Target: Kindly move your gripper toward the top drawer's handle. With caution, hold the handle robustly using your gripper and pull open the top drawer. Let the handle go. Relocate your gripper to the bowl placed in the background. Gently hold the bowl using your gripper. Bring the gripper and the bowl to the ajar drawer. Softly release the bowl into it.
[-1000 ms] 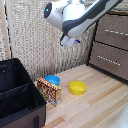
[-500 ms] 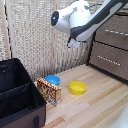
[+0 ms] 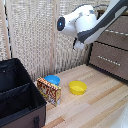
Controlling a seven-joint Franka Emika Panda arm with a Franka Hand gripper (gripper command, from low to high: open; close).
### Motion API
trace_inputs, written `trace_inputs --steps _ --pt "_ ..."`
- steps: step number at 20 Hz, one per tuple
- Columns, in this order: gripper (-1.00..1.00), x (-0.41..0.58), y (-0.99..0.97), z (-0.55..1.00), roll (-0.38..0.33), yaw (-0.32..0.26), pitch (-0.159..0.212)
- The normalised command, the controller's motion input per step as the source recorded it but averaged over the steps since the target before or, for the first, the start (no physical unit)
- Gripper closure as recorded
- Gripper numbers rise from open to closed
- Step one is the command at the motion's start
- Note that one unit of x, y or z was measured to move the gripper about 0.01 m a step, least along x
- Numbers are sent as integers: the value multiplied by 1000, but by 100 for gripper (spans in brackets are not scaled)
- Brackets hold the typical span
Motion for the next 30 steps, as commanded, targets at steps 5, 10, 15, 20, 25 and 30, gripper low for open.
trace_inputs --steps 5,10,15,20,25,30 --pt "-100 -510 -593 139 -166 35 -10" --pt "-100 -417 -777 82 -106 36 -40" --pt "-100 -193 -778 7 -54 112 -55" --pt "-100 -133 -755 4 -47 122 -55" --pt "-100 -31 -670 0 -20 101 -36" --pt "100 22 -294 0 2 15 0"
